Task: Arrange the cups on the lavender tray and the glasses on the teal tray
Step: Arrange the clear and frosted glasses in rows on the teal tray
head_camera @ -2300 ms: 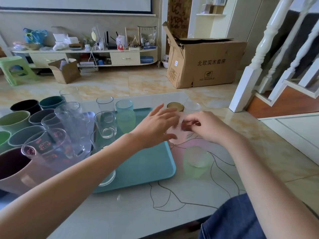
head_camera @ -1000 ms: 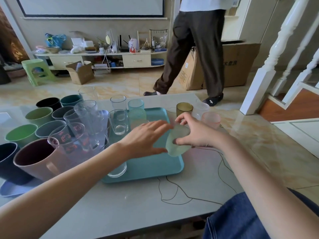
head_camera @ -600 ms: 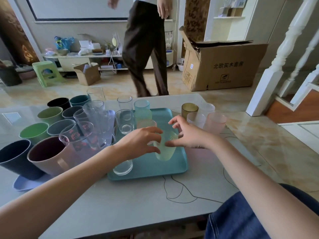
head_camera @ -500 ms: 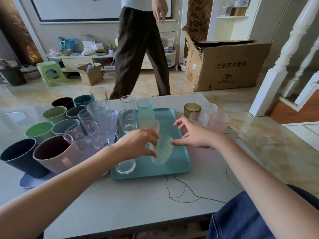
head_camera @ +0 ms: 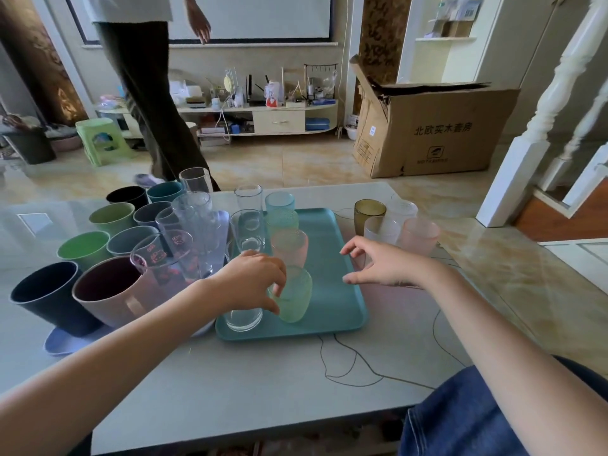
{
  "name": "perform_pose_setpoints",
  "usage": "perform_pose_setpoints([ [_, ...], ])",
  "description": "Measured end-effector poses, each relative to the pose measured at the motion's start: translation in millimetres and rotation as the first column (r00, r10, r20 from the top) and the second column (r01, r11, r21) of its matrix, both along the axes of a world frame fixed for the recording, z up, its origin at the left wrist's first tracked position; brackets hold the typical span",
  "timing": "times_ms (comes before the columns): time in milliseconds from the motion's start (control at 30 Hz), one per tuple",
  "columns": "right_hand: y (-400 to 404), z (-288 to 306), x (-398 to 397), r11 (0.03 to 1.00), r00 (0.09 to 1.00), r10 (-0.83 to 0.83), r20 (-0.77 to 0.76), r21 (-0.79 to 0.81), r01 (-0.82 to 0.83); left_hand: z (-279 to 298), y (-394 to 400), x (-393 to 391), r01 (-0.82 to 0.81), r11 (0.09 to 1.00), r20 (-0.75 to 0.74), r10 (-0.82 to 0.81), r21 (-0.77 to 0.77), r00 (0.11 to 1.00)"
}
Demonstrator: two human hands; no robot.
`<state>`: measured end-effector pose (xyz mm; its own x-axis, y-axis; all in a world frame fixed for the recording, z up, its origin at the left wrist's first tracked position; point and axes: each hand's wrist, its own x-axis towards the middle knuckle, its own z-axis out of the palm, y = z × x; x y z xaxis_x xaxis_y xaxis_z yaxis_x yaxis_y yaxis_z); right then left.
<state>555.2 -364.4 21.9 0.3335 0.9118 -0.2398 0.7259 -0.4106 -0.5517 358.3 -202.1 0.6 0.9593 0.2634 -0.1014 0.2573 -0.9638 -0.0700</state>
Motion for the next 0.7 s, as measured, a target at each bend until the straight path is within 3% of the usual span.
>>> perform_pose_setpoints([
  [100, -3.0, 1.7, 7.3, 1.0, 1.0, -0.016, 0.014, -0.01, 0.016, 11.2, 0.4, 0.5, 0.05, 0.998, -0.029, -0.049, 0.029, 0.998],
  [167, -6.2, 3.8, 14.9, 0.999, 0.998, -0.04, 0.046, -0.014, 0.041, 24.2, 1.7, 4.1, 0.06, 0.998, 0.027, -0.061, 0.016, 0.998],
  [300, -9.5, 8.5, 41.2, 0.968, 0.973, -0.227, 0.035, 0.115, 0.222, 49.1, 5.7, 28.5, 0.042, 0.997, 0.198, -0.028, -0.07, 0.98],
  [400, -12.1, 9.6, 65.3, 0.925, 0.915, -0.363, 0.176, 0.188, 0.33, 52.6, 10.1, 65.7, 0.042, 0.998, 0.249, -0.028, -0.052, 0.968],
  [533, -13.5, 3.0, 90.0, 0.883, 0.807, -0.47, 0.358, 0.187, 0.431, 41.4, 14.1, 134.0, 0.062, 0.997, 0.255, -0.07, 0.039, 0.964],
  [700, -9.0, -10.4, 104.9, 0.894, 0.815, -0.433, 0.384, 0.069, 0.443, 17.3, 21.6, 209.6, -0.025, 0.973, 0.28, -0.042, 0.23, 0.959],
])
